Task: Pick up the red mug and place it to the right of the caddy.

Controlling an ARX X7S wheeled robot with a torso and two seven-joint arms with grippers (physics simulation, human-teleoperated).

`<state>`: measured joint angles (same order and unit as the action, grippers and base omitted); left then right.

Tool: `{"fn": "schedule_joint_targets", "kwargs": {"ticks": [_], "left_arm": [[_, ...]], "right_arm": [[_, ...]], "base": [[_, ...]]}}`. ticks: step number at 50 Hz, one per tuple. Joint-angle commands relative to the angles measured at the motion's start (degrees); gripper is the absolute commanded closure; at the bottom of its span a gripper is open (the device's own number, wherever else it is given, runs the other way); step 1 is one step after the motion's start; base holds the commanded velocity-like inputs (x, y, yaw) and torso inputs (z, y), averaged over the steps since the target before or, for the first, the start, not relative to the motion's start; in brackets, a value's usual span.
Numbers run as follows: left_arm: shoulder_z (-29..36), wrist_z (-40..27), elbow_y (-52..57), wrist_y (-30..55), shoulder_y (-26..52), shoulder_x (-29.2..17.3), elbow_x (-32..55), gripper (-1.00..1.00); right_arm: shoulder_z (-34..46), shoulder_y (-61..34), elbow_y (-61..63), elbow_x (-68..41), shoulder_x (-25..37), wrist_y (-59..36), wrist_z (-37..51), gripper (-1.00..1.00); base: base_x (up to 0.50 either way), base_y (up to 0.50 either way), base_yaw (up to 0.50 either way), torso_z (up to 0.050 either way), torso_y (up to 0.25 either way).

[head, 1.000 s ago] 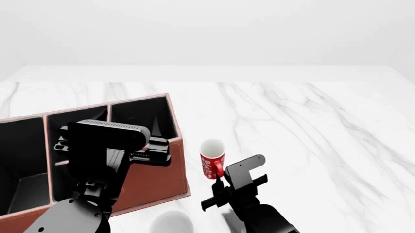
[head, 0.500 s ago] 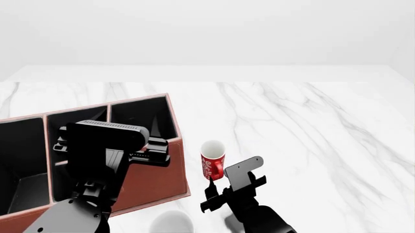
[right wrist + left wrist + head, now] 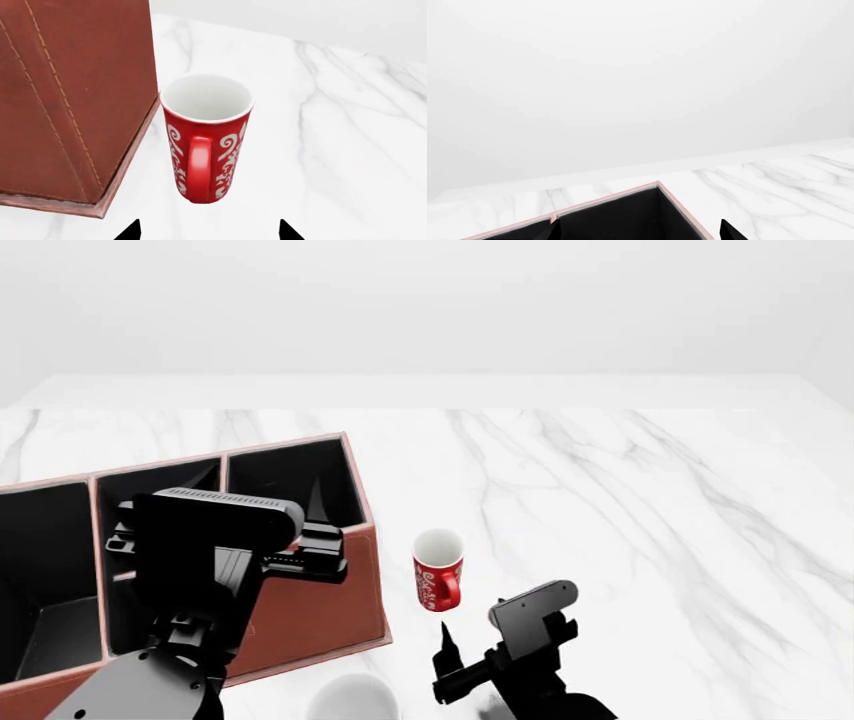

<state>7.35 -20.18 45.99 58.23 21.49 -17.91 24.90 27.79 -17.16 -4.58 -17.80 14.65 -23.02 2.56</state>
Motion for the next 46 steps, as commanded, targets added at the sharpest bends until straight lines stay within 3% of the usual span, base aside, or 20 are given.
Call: {"fn": "schedule_joint_targets", "kwargs": {"ticks": [1,8,17,46], "left_arm": [[0.45,-0.42,0.01,-0.07,0.13,-0.13,0.13,-1.00],[0.22,-0.66,0.32,0.39,0.34,-0.33,0.50,-1.00],[0.01,-1.11,0.79,1.17,1.04,-0.17,1.18,-1.00],[0.30,-2.30,2.02,2.63,2.29,-0.59,2.39,-1.00]], "right_arm": [[-6.31,11.36,28.32,-7.55,10.75,-8.02,3.13,-1.00],[-11.78,13.33,43.21,-12.68,15.91,-11.58,5.36,-1.00],[-25.41,6.23,54.74,-23.35,18.03,-15.67,12.33,-1.00],[-28.58,7.14,54.80,-26.56,17.72,-13.96,13.46,-1.00]], "base": [[0.00,0.00,0.00,0.000,0.000],[0.00,0.00,0.00,0.000,0.000],[0.00,0.00,0.00,0.000,0.000],[0.00,0.00,0.00,0.000,0.000]]}}
